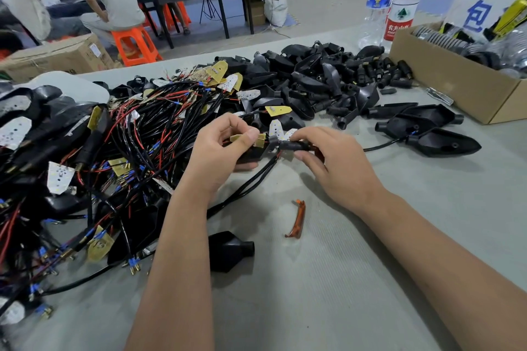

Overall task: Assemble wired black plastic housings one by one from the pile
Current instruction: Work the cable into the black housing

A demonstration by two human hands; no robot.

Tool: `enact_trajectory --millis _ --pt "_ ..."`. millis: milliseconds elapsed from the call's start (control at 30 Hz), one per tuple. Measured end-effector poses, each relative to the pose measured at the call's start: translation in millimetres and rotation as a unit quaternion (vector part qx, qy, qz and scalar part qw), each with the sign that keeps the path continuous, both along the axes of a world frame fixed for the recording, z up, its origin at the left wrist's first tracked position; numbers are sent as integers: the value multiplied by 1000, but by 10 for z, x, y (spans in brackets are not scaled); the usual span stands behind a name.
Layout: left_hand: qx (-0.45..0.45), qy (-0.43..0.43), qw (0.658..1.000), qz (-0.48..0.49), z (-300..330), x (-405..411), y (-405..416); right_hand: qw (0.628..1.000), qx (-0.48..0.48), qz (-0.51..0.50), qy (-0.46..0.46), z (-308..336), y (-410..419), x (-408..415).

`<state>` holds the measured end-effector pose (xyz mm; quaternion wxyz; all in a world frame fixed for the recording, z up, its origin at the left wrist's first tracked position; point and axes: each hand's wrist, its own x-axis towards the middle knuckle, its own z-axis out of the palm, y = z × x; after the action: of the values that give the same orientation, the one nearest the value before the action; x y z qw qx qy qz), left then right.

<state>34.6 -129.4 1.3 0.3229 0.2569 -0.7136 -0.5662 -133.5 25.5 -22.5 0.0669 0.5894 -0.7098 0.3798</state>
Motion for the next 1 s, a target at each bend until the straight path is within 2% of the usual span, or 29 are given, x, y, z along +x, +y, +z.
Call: enact_trajectory --millis 233,367,600,700,900,1000 --pt "-7 1 998 57 14 -87 23 1000 -2 -22 3 16 14 18" --pt "46 6 998 44 -8 -112 15 1000 -14 -17 -7 20 17 15" --pt "54 21 998 17 45 -44 44 1000 -14 -12 -6 9 12 -1" --pt "88 50 995 0 53 -8 53 1000 -5 -7 -6 -2 9 -17" --pt "121 -41 991 -42 79 24 72 1000 13 -3 3 -29 -1 -30" --pt "97 -77 991 -52 112 32 103 1000 9 0 21 -21 -1 -20"
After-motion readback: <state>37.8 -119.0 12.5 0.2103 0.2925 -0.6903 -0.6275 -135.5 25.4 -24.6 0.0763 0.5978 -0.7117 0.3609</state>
